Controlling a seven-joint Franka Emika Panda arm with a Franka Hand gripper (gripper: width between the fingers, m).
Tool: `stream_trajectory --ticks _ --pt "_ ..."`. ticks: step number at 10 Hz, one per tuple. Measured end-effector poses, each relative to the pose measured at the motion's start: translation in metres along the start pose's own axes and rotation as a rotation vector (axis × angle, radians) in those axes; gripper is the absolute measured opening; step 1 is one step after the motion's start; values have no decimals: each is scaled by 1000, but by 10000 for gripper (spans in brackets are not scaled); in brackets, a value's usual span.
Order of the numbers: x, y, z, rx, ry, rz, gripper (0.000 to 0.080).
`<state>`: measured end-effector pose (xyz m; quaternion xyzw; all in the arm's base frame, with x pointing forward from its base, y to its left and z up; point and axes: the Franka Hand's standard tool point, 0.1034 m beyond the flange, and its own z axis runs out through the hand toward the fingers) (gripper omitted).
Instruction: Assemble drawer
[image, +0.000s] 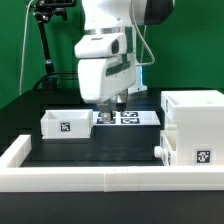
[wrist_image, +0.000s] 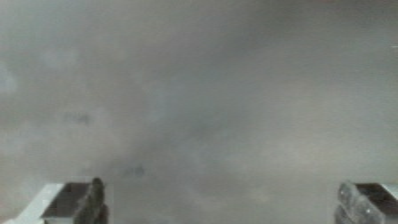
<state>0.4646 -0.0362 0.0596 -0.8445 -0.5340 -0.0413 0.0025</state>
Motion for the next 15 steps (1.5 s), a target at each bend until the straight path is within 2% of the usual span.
stream_trajectory --ticks 1,3,6,8,9,10,11,13,15 --pt "-6 -4 -4 -5 -4 2 649" --pt "-18 3 -9 -1 -9 -41 649" --pt "-17 2 -8 2 -9 -1 649" --pt "-19 2 -8 0 -7 155 649" --pt "-26 3 -10 -33 8 336 649" --pt "-30 -2 -12 -50 14 462 649" --pt "-30 -7 -13 -55 19 557 649" --pt "-36 -13 -9 -22 12 786 649" --pt "-33 -13 -9 -21 17 867 649"
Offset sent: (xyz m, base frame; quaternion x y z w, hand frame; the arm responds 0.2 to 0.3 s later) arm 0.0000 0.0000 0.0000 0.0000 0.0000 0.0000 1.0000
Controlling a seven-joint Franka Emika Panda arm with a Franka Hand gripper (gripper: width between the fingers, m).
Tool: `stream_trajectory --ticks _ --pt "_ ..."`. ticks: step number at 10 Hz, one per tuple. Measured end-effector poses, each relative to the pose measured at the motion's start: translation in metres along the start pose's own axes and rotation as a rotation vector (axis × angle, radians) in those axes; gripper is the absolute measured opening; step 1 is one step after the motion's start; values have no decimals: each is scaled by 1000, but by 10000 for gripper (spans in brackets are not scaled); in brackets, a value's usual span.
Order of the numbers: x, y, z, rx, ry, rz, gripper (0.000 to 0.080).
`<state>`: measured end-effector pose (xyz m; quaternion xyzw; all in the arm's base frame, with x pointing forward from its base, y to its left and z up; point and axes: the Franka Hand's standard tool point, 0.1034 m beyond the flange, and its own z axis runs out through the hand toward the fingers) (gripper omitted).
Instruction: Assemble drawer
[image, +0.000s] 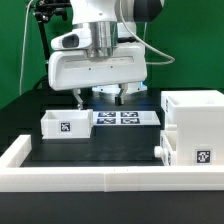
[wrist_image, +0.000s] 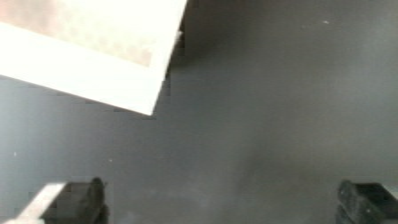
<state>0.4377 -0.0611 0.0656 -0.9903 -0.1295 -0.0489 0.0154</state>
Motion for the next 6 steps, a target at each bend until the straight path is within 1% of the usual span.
stream_trajectory --ticks 2,3,4,5,6 --pt "0 0 0 5 2 121 649" --pt "-3 1 2 -2 9 158 649" --pt "-14 6 7 -10 6 168 649" --pt "-28 14 12 -11 -15 160 649" --pt "-37 17 15 -17 -19 146 649"
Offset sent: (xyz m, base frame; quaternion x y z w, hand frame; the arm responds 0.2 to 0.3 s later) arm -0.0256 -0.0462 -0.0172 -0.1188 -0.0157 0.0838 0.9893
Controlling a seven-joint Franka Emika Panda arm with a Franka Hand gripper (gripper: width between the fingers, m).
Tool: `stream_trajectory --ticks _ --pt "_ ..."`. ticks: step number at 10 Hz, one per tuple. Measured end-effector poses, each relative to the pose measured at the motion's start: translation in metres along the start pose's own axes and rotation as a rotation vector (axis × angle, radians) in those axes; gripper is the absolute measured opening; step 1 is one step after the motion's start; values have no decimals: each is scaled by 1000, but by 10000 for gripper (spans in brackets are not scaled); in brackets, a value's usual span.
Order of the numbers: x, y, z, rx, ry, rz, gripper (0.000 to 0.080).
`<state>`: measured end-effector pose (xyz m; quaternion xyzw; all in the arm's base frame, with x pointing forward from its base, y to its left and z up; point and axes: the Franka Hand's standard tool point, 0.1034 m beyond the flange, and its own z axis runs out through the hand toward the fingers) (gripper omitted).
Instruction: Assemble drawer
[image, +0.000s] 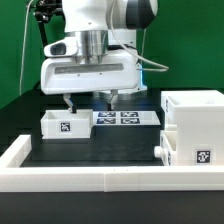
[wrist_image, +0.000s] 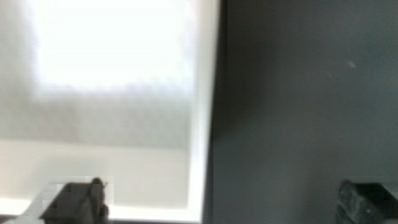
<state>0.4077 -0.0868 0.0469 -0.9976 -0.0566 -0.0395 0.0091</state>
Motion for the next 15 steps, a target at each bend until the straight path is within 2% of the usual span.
stream_trajectory --ticks 2,6,7,8,9,10,11,12,15 --pt "-13 -1 3 1 -15 -20 649" --pt "-11 -2 3 3 -15 -21 649" --pt "-12 -5 4 16 -38 -24 649" --pt "-11 -6 6 16 -41 0 649" --pt "-15 -14 12 31 -86 51 649" --pt "-19 -23 16 55 -183 80 649" --pt "-11 -21 19 53 -214 81 649" --pt "-11 -20 22 50 -220 81 649" --pt "-20 -12 26 44 -229 99 649"
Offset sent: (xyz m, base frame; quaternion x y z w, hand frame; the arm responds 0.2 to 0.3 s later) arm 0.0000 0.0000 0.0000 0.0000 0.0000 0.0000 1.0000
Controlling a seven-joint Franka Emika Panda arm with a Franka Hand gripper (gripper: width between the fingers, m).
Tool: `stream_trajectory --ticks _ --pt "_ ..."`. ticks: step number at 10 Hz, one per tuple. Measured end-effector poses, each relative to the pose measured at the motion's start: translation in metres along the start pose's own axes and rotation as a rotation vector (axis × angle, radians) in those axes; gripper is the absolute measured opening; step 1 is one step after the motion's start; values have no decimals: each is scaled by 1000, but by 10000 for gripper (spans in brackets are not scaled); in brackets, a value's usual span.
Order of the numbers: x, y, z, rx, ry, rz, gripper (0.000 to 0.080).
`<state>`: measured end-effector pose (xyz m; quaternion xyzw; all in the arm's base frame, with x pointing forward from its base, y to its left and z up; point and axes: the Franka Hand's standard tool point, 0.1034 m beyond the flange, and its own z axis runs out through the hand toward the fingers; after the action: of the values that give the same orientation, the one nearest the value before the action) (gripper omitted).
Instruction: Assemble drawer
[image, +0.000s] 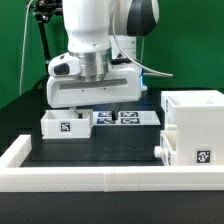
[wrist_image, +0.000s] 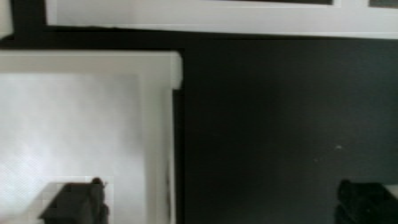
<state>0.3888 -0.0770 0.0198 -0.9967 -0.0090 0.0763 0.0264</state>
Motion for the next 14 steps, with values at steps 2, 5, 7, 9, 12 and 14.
stream_trajectory --ticks 2,5,7,9,12,14 --pt "0 -1 0 0 0 -2 649" --pt "0 -1 0 0 0 -3 649" --pt "-13 0 10 -14 19 23 649" --pt "-21 -1 17 -26 38 23 649" --pt "-24 1 18 -35 57 16 649" --pt "-20 5 16 -35 65 2 649"
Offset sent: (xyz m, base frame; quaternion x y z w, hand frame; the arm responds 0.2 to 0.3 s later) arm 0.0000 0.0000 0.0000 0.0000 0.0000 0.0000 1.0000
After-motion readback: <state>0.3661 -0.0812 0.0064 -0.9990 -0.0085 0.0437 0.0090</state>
